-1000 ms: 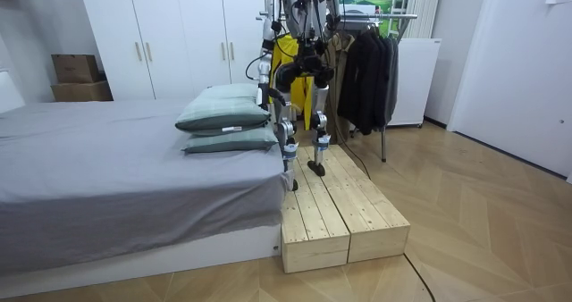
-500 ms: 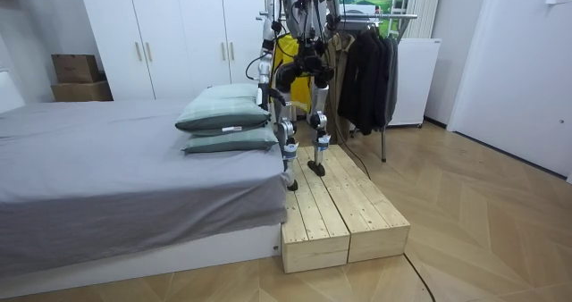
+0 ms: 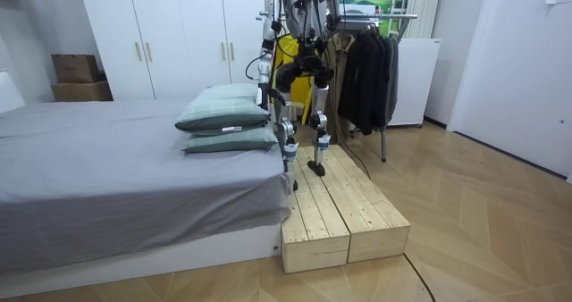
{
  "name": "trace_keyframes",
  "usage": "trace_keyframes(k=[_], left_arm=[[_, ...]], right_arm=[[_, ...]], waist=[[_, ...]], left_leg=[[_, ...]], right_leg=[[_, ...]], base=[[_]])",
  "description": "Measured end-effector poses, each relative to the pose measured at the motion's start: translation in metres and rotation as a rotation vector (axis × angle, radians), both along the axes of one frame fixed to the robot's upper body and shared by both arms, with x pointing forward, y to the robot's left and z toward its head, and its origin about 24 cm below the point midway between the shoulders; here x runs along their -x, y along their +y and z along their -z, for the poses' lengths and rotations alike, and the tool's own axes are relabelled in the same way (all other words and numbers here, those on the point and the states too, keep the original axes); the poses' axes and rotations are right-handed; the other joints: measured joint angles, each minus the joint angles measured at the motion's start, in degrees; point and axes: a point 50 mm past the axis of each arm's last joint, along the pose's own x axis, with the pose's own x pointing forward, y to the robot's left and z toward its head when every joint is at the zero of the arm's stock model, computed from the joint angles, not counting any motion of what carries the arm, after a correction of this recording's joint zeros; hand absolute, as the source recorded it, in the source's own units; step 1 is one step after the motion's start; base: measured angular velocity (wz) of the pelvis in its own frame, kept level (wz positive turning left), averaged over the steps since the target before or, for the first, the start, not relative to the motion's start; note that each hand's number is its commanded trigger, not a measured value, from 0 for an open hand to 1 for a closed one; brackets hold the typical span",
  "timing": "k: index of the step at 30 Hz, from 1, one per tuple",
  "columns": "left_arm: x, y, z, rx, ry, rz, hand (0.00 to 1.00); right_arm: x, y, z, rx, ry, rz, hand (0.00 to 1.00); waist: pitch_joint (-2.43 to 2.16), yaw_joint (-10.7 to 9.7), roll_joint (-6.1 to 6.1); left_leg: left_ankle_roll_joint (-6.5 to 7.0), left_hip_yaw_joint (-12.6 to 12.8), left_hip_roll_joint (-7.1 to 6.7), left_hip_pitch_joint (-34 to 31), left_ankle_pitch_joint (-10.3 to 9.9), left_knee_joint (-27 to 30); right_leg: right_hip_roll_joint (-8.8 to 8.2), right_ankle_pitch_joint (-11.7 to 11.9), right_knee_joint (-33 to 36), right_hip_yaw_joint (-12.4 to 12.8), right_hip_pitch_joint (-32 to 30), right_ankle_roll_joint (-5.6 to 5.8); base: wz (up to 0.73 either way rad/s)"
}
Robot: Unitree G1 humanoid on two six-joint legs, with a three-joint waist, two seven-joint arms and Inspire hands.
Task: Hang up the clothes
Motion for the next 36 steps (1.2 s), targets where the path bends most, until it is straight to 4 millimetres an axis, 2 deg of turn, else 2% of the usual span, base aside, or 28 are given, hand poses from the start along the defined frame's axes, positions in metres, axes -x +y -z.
trace_keyframes(k=[5,9,13,18,25,30,36], left_arm=[[0.002,0.0,0.0,-0.001,0.002,-0.006,0.0],[0.002,0.0,0.0,-0.003,-0.002,-0.018,0.0],[0.009,0.0,-0.001,-0.005,0.01,-0.021,0.0],[0.016,-0.001,-0.002,-0.003,0.025,-0.028,0.0],[0.021,-0.002,-0.002,0.0,0.034,-0.033,0.0],[0.03,-0.003,-0.003,-0.001,0.046,-0.038,0.0],[0.035,-0.006,-0.004,-0.002,0.037,-0.051,0.0]], right_arm=[[0.002,-0.004,-0.003,0.023,-0.036,0.04,0.0],[0.007,-0.014,-0.02,0.105,-0.137,0.117,0.0],[0.017,-0.024,-0.035,0.156,-0.249,0.212,0.0],[0.023,-0.035,-0.04,0.181,-0.311,0.323,0.0],[0.047,-0.05,-0.043,0.132,-0.386,0.456,0.0],[0.055,-0.056,-0.045,0.132,-0.416,0.527,0.0],[0.08,-0.072,-0.033,0.136,-0.377,0.622,0.0]], waist=[[-0.2,-0.25,-0.15],[-0.24,-0.43,-0.17],[-0.25,-2.17,-0.2],[-0.19,-4.5,-0.15],[-0.09,-5.3,-0.19],[0.05,-6.72,-0.16],[0.3,-7.32,0.12]], left_leg=[[0.0,-0.01,-0.03,0.01,0.01,0.08],[-0.03,-0.02,-0.05,0.13,0.05,0.08],[-0.04,0.0,-0.04,0.19,0.04,0.05],[-0.05,0.17,-0.04,0.18,0.05,-0.04],[-0.07,0.65,-0.05,0.33,0.02,-0.31],[-0.09,1.54,-0.02,1.16,0.04,-0.98],[-0.1,1.75,0.04,1.26,0.03,-1.21]], right_leg=[[-0.04,0.0,0.19,0.02,0.1,0.0],[-0.1,-0.01,0.1,0.02,0.08,0.01],[-0.09,-0.02,0.07,0.04,0.17,0.02],[-0.02,-0.02,0.02,0.29,0.05,0.02],[0.24,-0.05,-0.05,1.21,-0.08,0.05],[0.51,-0.07,-0.09,1.99,-0.08,0.09],[0.69,-0.16,-0.08,2.34,-0.17,0.16]], base=[[0.0],[0.0],[0.0],[0.0],[-0.02],[-0.09],[0.0]])
